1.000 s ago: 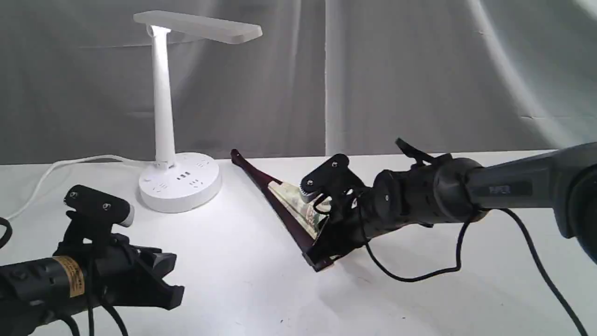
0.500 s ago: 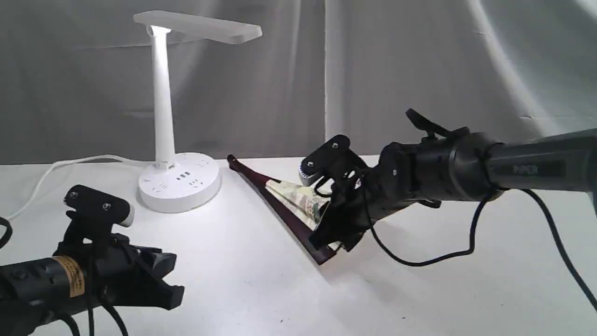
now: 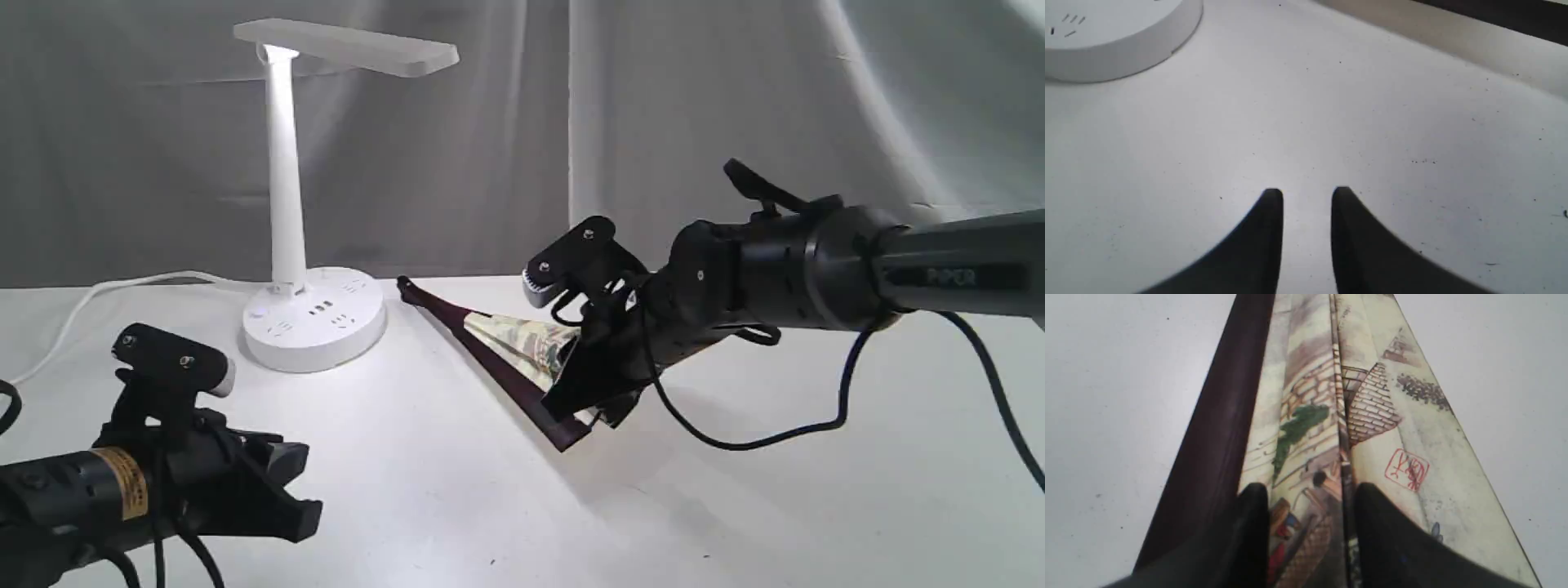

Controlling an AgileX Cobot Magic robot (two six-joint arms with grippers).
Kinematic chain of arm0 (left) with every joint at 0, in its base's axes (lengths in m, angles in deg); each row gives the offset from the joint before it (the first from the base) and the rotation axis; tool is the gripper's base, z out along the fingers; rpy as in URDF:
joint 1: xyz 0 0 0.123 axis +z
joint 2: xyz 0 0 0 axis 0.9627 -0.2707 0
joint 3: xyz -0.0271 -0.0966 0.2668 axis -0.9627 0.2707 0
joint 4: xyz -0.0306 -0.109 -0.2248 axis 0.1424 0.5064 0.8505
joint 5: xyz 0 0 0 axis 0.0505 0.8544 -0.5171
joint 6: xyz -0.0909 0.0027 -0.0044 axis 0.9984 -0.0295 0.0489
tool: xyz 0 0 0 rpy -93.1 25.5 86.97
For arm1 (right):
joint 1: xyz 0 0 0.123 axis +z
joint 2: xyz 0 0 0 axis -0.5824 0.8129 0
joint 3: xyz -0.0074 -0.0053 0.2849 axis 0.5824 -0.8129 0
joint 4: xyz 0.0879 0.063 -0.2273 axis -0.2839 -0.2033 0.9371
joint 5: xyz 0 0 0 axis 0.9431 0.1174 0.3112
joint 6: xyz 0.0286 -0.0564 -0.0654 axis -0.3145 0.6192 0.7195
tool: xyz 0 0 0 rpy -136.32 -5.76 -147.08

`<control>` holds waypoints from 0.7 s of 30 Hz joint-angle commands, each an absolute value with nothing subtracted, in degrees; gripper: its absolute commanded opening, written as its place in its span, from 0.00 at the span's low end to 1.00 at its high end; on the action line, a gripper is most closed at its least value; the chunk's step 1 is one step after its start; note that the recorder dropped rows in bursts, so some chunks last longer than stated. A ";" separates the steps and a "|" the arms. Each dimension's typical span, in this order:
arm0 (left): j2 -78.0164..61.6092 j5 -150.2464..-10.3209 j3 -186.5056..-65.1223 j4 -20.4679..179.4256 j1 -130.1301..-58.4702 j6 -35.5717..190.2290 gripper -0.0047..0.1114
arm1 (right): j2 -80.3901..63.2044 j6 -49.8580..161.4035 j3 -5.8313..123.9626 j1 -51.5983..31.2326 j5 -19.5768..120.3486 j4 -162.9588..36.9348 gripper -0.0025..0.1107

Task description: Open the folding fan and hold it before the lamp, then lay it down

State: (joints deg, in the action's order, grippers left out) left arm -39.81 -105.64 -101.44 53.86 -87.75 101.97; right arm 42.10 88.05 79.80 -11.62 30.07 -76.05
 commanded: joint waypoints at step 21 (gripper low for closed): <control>-39.85 -106.03 -101.78 54.32 -88.22 97.73 0.23 | 36.79 89.10 79.63 -11.58 25.41 -75.66 0.02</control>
